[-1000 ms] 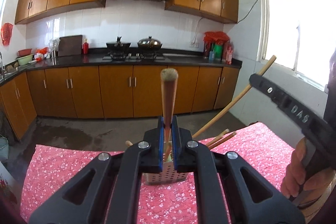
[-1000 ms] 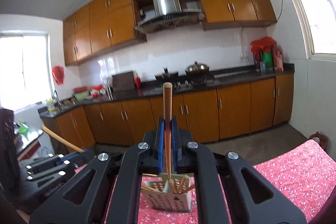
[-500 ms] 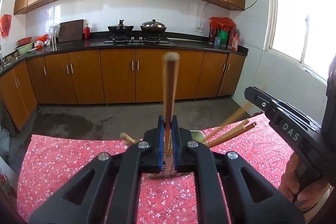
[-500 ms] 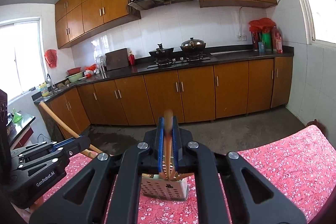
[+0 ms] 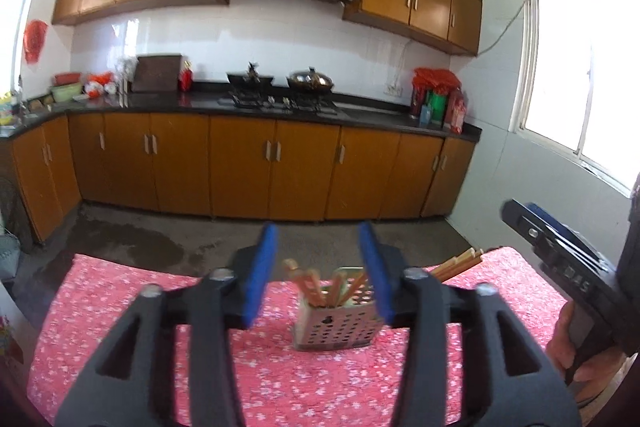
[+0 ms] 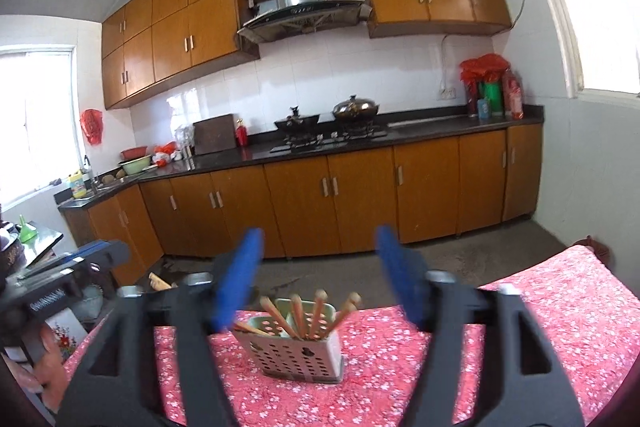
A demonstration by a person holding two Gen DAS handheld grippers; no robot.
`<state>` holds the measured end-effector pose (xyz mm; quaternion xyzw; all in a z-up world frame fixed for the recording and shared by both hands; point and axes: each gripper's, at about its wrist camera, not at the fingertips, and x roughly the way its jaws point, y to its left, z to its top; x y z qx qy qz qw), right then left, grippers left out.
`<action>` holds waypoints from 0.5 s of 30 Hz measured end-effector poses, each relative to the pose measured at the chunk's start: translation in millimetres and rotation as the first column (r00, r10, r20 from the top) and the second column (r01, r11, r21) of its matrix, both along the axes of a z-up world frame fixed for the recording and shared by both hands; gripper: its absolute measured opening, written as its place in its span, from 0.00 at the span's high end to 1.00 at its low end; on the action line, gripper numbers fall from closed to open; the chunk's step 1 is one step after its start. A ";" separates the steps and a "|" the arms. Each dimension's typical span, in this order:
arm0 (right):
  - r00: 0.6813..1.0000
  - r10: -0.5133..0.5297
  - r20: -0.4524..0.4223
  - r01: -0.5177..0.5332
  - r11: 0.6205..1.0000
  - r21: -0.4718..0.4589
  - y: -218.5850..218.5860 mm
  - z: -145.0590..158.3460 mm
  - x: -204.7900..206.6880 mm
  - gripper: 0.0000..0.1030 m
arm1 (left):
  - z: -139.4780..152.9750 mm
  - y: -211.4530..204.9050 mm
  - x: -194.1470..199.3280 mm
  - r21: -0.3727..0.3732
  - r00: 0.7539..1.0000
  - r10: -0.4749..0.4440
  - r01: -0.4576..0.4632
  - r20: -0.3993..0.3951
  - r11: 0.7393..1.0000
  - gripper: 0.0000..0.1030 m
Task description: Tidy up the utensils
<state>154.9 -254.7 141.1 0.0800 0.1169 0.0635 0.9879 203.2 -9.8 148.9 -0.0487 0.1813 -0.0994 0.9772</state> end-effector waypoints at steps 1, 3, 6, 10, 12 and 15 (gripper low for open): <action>1.000 -0.011 0.013 0.011 1.000 -0.003 -0.8 -1.2 -6.2 0.13 | 0.1 2.6 -6.8 0.009 1.000 0.010 -0.010 0.015 1.000 0.39; 0.998 -0.046 0.047 0.047 0.999 -0.015 -1.5 -6.8 -24.4 0.02 | -3.0 9.0 -27.6 0.037 0.997 0.048 -0.050 0.056 0.998 0.25; 0.995 -0.088 0.052 0.090 0.995 -0.039 1.9 -17.4 -45.3 0.02 | -12.0 17.3 -56.8 0.051 0.991 0.084 -0.089 0.106 0.995 0.06; 0.992 -0.122 0.009 0.123 0.989 -0.080 8.2 -38.7 -65.5 0.02 | -29.6 22.0 -90.7 0.065 0.982 0.117 -0.128 0.149 0.990 0.04; 0.993 -0.118 0.016 0.119 0.990 -0.078 8.2 -49.8 -77.6 0.02 | -41.8 19.4 -104.3 0.089 0.978 0.136 -0.152 0.160 0.984 0.04; 0.995 -0.099 0.015 0.100 0.990 -0.097 14.9 -67.1 -93.3 0.02 | -63.6 16.4 -120.2 0.131 0.973 0.171 -0.192 0.155 0.972 0.04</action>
